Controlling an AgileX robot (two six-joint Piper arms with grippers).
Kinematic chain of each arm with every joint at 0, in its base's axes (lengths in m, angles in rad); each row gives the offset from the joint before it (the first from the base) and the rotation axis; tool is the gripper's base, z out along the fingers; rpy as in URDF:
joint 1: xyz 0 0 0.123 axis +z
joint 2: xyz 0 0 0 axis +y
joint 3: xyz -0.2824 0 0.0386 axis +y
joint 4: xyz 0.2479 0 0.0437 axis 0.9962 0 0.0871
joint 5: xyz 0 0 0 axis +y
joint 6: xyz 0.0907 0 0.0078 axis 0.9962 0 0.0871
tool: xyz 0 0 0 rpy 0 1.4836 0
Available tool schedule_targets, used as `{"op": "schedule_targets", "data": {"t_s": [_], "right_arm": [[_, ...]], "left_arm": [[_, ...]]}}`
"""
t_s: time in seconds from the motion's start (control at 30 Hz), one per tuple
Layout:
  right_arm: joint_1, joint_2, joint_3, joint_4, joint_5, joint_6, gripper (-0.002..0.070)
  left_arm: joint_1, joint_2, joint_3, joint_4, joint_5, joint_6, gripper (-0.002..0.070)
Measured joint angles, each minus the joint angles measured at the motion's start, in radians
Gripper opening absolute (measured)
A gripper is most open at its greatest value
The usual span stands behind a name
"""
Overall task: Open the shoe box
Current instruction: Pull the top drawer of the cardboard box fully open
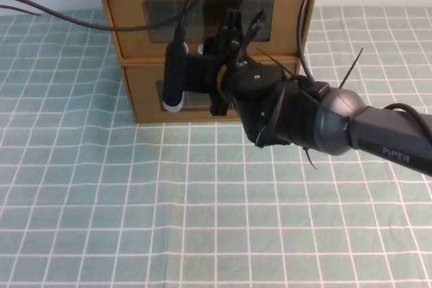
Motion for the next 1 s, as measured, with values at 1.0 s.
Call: {"op": "schedule_targets", "data": {"t_s": [1.0], "right_arm": [[0.218,-0.019,0.077,0.196,0.183,-0.032,-0.0012]], "left_arm": [[0.056,0.06,-0.037,-0.142,0.054,-0.011,-0.0006]]}}
